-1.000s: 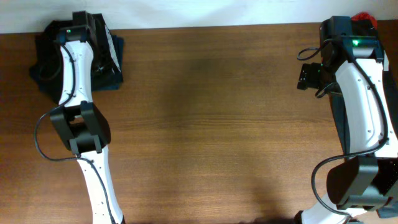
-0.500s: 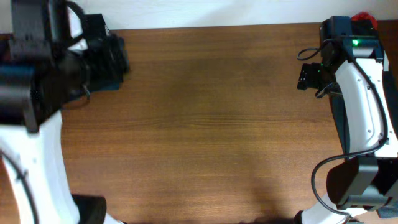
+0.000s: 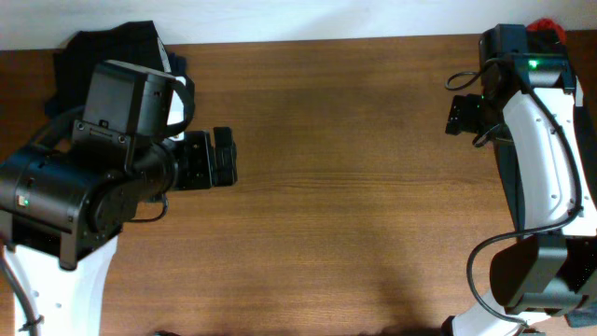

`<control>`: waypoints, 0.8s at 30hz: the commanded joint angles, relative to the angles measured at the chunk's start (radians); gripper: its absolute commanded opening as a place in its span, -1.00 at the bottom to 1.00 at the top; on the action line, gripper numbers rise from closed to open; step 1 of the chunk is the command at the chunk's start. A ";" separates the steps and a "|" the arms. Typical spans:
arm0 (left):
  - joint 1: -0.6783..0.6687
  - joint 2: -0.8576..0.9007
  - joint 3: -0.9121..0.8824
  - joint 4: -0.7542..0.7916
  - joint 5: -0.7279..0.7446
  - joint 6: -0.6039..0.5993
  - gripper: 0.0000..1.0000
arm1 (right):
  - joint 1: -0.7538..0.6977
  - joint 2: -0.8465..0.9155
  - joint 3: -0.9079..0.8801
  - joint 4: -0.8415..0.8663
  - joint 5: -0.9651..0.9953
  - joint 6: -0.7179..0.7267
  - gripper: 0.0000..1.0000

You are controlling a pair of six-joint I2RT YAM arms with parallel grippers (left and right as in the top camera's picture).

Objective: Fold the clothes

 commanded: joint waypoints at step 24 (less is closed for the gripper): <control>0.428 -1.345 -1.861 1.288 0.056 0.196 0.98 | -0.004 -0.005 0.013 0.000 0.016 0.002 0.97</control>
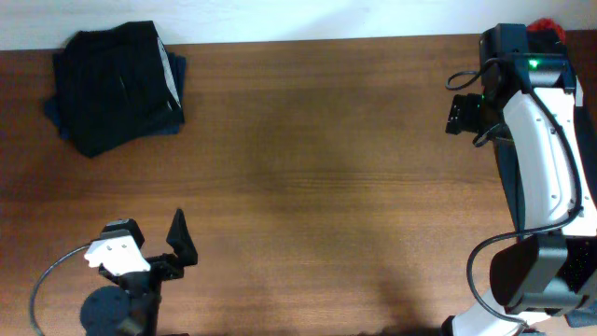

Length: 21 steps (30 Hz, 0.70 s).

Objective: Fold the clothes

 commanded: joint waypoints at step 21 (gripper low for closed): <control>0.065 -0.207 -0.496 0.447 0.146 0.127 0.98 | -0.004 -0.005 0.011 0.001 0.016 0.002 0.97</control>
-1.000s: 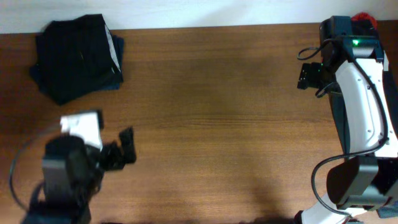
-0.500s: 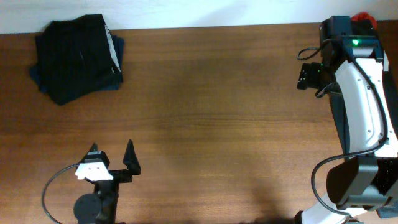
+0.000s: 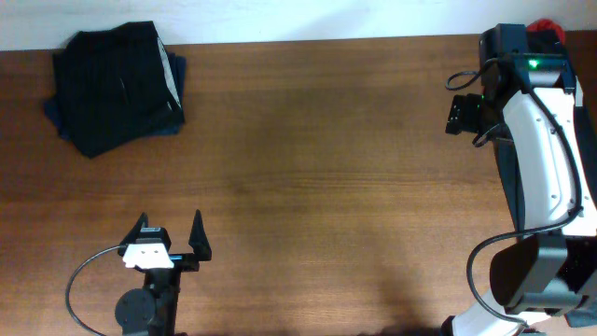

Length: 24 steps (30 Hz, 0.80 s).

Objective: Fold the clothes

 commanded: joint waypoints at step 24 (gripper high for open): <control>0.005 -0.008 -0.006 -0.001 0.018 0.019 0.98 | 0.251 -0.548 -0.040 0.001 0.003 0.005 0.97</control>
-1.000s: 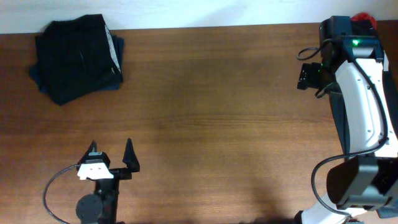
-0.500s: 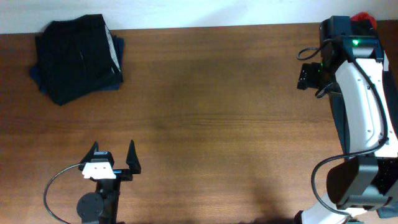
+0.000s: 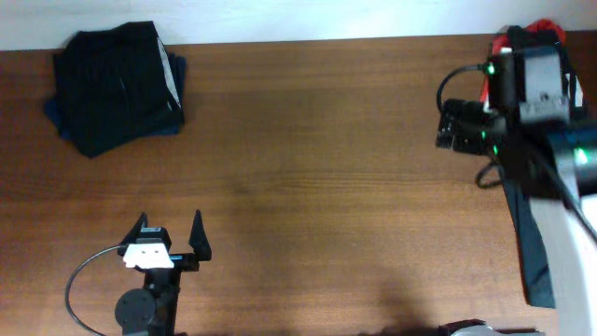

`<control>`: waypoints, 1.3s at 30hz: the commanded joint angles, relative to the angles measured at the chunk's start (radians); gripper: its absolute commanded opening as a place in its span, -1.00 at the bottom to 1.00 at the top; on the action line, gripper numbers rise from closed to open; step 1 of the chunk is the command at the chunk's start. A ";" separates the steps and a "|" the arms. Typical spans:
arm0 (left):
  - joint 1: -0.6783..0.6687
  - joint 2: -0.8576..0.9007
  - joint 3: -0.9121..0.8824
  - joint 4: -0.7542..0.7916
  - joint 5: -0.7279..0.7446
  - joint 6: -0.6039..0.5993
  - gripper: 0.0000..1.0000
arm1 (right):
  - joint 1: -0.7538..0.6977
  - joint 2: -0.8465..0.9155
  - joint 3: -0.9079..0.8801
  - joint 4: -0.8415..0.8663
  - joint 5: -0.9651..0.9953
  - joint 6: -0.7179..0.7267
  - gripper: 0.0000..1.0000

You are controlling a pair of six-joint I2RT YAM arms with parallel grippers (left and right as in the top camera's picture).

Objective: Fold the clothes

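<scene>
A folded stack of dark clothes (image 3: 117, 89), with a grey lining edge showing on its right side, lies at the far left corner of the wooden table (image 3: 308, 168). My left gripper (image 3: 169, 235) sits near the front left edge, well short of the stack, open and empty. My right gripper (image 3: 451, 126) hangs at the far right of the table, holding nothing that I can see. Its jaws are too dark to read.
Something red (image 3: 544, 28) shows behind the right arm at the far right corner. The left arm's cable loops by the front edge. The right arm's body covers the table's right side.
The right arm has shifted. Its wrist now looks larger and lies a little nearer and further left than before. The left gripper and the folded stack have not moved.
At first the left arm reached over the far left, covering most of the dark stack. Then it was back at the front left edge, leaving the stack uncovered and folded. Then its gripper stood open and squared up there, where it stays, while the right arm has now shifted.
</scene>
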 commanded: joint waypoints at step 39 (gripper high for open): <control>0.005 -0.008 -0.006 -0.001 0.018 0.016 0.98 | -0.137 -1.378 -1.809 1.292 -0.438 -0.074 0.98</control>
